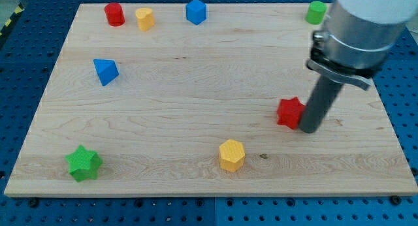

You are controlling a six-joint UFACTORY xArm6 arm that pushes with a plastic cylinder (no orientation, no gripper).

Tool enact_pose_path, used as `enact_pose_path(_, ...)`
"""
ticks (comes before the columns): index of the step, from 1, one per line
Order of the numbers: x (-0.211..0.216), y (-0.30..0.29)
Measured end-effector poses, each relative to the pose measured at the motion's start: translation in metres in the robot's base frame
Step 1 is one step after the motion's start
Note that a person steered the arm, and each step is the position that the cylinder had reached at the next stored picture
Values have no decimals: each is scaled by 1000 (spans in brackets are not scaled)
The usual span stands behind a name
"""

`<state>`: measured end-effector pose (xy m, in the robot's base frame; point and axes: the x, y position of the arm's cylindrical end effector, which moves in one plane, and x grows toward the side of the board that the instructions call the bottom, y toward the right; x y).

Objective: Push the red star towards the blue cube

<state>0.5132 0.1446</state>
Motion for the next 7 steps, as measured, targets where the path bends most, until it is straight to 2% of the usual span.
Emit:
enact_pose_path(3,-84,-110)
enact_pose_path(6,-191,-228)
enact_pose_path(7,-204,-253)
